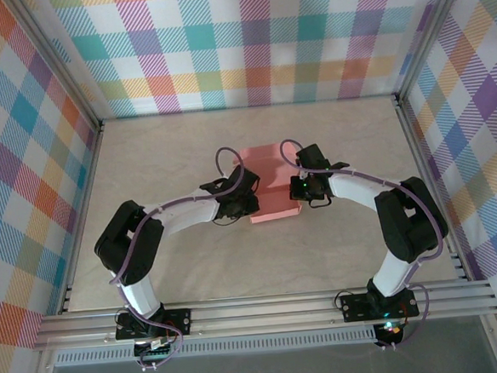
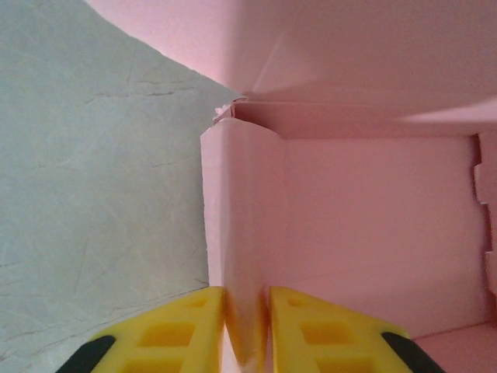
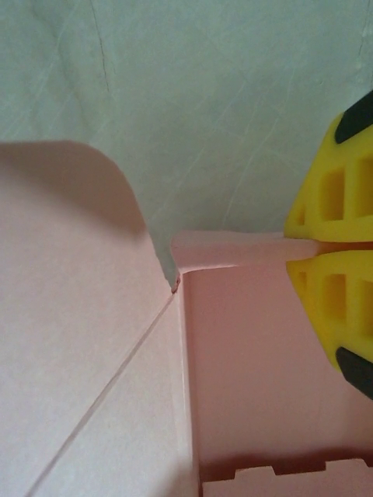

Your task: Fold the paper box

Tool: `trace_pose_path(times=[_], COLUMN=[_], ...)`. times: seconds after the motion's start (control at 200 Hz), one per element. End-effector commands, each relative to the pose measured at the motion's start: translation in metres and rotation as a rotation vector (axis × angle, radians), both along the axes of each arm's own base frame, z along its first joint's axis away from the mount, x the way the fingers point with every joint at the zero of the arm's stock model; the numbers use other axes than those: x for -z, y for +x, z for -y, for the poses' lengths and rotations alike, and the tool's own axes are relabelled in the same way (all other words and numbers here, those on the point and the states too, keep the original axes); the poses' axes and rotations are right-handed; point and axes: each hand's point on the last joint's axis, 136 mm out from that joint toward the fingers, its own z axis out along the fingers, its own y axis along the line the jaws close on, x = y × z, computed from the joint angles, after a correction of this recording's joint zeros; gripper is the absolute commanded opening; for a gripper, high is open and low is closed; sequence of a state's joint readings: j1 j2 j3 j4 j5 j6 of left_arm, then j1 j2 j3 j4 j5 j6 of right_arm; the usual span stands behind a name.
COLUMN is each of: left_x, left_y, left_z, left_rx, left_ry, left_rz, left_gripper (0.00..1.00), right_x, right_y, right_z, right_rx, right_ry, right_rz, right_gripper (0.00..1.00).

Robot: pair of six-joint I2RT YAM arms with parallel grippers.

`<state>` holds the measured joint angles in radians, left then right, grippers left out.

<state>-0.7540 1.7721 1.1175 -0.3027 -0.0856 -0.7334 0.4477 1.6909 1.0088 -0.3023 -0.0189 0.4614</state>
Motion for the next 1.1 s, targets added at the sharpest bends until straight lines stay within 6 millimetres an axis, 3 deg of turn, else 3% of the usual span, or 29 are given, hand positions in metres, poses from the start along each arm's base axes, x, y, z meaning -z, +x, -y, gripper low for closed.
trace_pose_path(times=[0.0, 0.485, 0.7, 0.98, 1.095], left_x=[0.004, 0.013, 0.016, 0.019, 0.018], left_y=[-0.01, -0.005, -0.005, -0.005, -0.002], left_z=[0.003, 0.0, 0.005, 0.005, -0.001], left_rx=[0.019, -0.006, 0.004, 0.014, 0.01], left_ry=[0.052, 0.24, 0.24, 0.276, 0.329], left_rz=[-0.02, -0.015, -0.018, -0.024, -0.011], left_gripper=[0.19, 0.12, 0.19, 0.11, 0.02], right_x=[-0.01, -0.009, -0.008, -0.008, -0.009], right_y=[0.007, 0.005, 0.004, 0.004, 0.004], right_z=[-0.011, -0.011, -0.013, -0.011, -0.011], right_rx=[0.013, 0.052, 0.052, 0.051, 0.06], right_ry=[0.062, 0.084, 0.086, 0.075, 0.07], right_rz=[0.036, 0.037, 0.036, 0.04, 0.045], right_gripper=[0.06, 0.05, 0.05, 0.05, 0.05])
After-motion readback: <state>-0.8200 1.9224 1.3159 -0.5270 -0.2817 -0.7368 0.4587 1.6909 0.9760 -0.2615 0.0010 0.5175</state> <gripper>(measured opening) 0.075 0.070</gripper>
